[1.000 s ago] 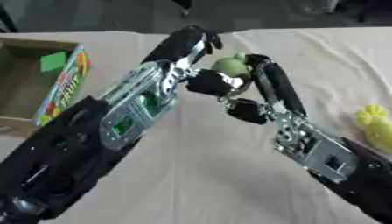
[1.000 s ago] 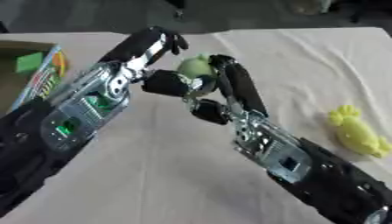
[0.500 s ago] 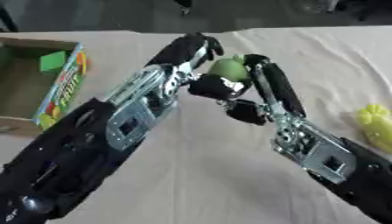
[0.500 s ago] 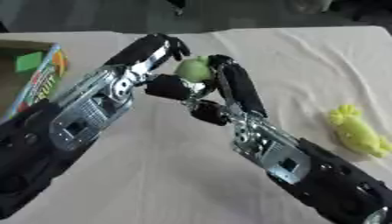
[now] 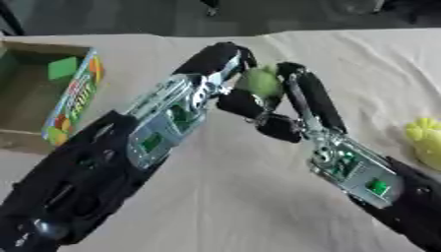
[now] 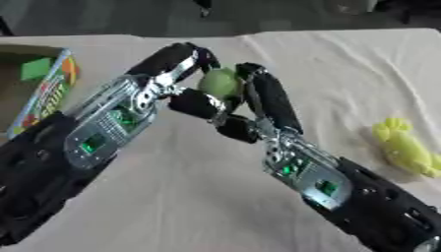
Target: Pick up the objects with one hand, pass them to the other hand, and then place them into the box on the other side of the table.
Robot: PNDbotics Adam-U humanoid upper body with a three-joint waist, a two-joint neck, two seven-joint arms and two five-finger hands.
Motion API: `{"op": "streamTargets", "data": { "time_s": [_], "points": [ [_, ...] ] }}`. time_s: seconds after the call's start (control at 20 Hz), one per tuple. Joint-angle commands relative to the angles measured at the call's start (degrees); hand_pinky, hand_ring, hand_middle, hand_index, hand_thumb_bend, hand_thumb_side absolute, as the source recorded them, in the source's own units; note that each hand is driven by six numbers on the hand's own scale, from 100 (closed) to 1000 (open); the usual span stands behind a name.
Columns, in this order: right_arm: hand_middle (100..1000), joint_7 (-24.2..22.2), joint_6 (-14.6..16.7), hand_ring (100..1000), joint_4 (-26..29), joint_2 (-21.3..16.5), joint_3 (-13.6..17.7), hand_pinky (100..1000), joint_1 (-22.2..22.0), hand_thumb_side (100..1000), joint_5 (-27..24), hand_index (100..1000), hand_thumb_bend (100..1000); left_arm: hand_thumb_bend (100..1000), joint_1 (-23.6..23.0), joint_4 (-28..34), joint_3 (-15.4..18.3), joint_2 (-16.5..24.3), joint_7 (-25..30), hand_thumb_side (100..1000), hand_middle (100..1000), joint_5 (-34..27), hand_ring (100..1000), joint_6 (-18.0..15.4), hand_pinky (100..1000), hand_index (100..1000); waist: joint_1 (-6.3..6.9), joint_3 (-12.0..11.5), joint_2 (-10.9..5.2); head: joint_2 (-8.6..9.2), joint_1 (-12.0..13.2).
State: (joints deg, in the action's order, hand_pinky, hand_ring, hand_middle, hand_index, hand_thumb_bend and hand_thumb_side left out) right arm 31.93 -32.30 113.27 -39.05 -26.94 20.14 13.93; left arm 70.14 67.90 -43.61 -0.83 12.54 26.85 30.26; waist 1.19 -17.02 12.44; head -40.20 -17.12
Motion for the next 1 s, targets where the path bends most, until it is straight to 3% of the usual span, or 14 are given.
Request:
{"op": "streamTargets", "data": {
  "time_s": [0.05,0.35,0.45,0.5,0.6,1.0],
  "points": [
    [388,20.0,-19.7,453,1.3,-1.2,0.8,690,0.9,100,0.8,506,100,377,0.8,-0.2,0.1,1.1,0.9,376,680,0.8,824,0.9,883,790,-0.10,-0.1,-1.09,-0.29,0.2],
    [388,20.0,-19.7,453,1.3,-1.1,0.8,690,0.9,100,0.9,506,100,222,0.8,0.1,0.0,1.1,1.8,358,673,0.6,821,2.1,880,724,-0.08,-0.2,-1.11,-0.21,0.3],
    [388,20.0,-19.7,453,1.3,-1.1,0.8,690,0.8,100,1.0,507,100,175,0.8,-0.1,-0.1,1.1,2.2,268,670,0.5,819,2.6,878,701,-0.06,-0.2,-1.14,-0.29,0.4],
    [388,20.0,-19.7,453,1.3,-1.1,0.9,690,0.8,100,1.0,507,100,149,0.8,-0.1,-0.1,1.1,2.5,180,666,0.4,818,2.8,878,681,-0.04,-0.2,-1.15,-0.33,0.5],
    [388,20.0,-19.7,454,1.3,-1.2,1.0,690,0.8,100,1.2,507,100,100,0.9,-0.2,0.0,1.1,2.9,191,657,0.2,813,3.4,871,650,0.04,-0.2,-1.16,-0.45,0.5],
    [394,20.0,-19.7,460,1.3,-1.3,1.2,694,0.2,100,1.6,512,100,100,1.2,0.5,0.0,1.4,3.4,234,595,-0.7,774,4.1,814,527,0.18,-0.3,-1.05,-0.35,0.6]
  ]
}}
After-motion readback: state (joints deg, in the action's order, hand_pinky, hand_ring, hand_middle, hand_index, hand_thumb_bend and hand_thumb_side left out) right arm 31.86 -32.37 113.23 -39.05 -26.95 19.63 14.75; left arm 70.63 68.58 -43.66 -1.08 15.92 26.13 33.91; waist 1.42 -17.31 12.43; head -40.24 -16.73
